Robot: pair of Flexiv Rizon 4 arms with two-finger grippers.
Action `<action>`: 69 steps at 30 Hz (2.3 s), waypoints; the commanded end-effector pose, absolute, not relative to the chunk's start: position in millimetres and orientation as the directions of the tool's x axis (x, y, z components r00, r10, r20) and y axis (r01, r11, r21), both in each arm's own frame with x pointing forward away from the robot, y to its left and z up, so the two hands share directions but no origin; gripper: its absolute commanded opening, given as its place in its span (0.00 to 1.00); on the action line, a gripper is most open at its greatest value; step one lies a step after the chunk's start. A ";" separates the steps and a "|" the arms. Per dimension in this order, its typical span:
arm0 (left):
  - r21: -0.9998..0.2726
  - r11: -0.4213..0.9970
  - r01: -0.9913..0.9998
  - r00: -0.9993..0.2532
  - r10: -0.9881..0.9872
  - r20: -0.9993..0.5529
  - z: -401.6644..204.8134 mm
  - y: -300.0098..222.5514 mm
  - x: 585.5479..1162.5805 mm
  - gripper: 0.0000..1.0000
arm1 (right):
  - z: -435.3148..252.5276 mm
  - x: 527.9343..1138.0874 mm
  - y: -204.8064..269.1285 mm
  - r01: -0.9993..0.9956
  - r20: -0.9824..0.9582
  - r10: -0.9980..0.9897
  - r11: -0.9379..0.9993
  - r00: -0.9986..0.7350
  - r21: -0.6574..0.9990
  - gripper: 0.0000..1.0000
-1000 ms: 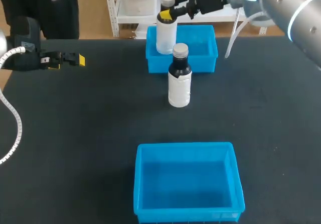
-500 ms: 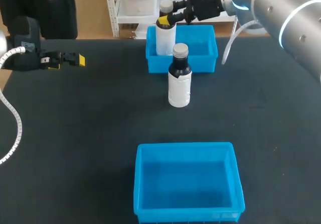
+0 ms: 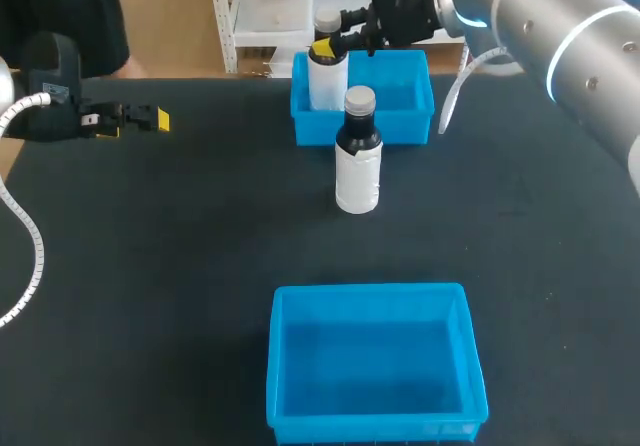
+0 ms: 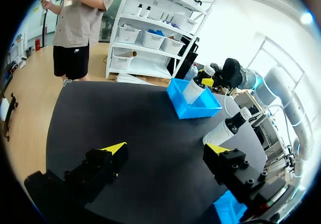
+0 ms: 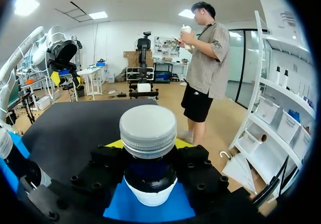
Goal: Pick up the bottle, and place it in the far bin if it is heavy, or in the near bin if it is light.
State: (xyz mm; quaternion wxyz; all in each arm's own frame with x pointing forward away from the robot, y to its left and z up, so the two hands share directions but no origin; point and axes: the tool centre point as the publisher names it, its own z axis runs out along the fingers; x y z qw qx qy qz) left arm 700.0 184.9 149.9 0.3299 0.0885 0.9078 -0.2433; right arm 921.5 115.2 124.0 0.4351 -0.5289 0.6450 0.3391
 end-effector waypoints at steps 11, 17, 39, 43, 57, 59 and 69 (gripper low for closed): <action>-0.383 0.866 0.321 -0.767 0.000 -0.642 149.9 184.9 700.0 1.00 | 125.5 935.4 111.7 -0.920 -0.904 -0.419 -0.319 -0.079 0.228 1.00; -0.383 0.866 0.321 -0.767 0.000 -0.642 149.9 184.9 700.0 1.00 | 141.1 932.5 81.1 -0.936 -0.902 -0.422 -0.275 -0.085 0.217 1.00; -0.383 0.866 0.321 -0.767 0.000 -0.642 149.9 184.9 700.0 1.00 | 187.2 870.2 -116.6 -0.989 -0.884 -0.444 0.097 -0.144 0.113 1.00; -0.383 0.866 0.321 -0.767 0.000 -0.642 149.9 184.9 700.0 1.00 | 191.2 854.6 -140.4 -0.986 -0.875 -0.461 0.140 -0.147 0.091 1.00; -0.383 0.866 0.321 -0.767 0.000 -0.642 149.9 184.9 700.0 1.00 | 196.0 793.9 -161.1 -0.982 -0.865 -0.480 0.179 -0.144 0.064 1.00; -0.383 0.866 0.321 -0.767 0.000 -0.642 149.9 184.9 700.0 1.00 | 192.4 785.2 -154.9 -0.982 -0.863 -0.486 0.177 -0.139 0.059 1.00; -0.383 0.866 0.321 -0.767 0.000 -0.642 149.9 184.9 700.0 1.00 | 160.5 766.1 -105.4 -0.988 -0.861 -0.491 0.129 -0.134 0.080 1.00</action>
